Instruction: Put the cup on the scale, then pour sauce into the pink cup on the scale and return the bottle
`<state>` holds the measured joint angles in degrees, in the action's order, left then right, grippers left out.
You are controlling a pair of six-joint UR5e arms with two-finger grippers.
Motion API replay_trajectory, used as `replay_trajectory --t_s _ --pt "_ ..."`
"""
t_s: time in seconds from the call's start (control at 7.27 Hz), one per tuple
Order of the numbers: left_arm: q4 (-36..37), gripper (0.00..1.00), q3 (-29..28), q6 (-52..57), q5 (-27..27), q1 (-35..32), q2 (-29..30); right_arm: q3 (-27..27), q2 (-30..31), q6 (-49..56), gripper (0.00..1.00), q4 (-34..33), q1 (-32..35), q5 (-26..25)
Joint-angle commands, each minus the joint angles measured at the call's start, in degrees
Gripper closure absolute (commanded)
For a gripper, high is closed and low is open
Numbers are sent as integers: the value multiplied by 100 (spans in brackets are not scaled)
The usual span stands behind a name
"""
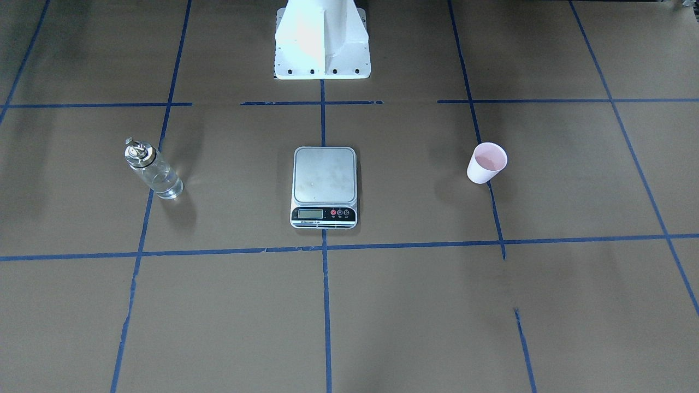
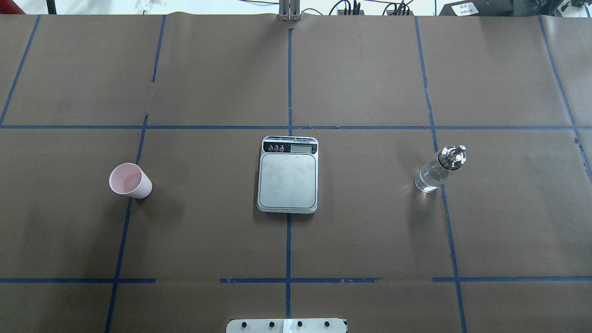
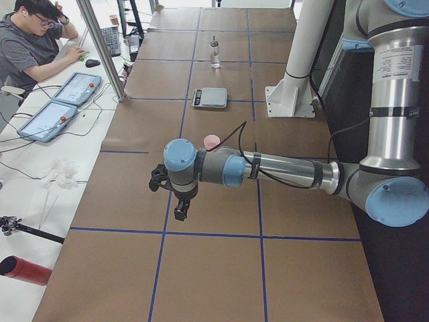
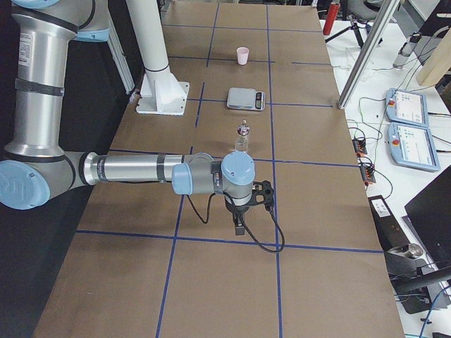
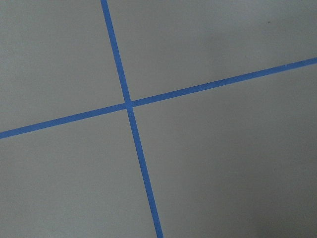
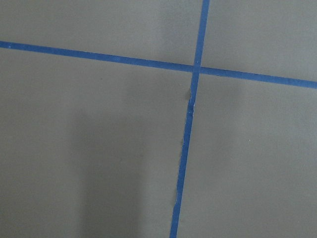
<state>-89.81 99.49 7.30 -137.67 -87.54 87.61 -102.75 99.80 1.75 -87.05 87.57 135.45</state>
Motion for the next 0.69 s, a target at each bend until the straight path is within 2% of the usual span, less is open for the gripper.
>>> replay_trajectory --t_s 0.0,0.28,0.55 --pt "-158 0 9 8 -5 0 -7 -8 -14 44 0 74 -3 -10" --pt "-221 0 17 43 12 0 -7 27 -5 -34 0 582 -3 16" --pt "-1007 0 227 -9 -14 9 -7 36 -83 -34 0 1388 -3 -27"
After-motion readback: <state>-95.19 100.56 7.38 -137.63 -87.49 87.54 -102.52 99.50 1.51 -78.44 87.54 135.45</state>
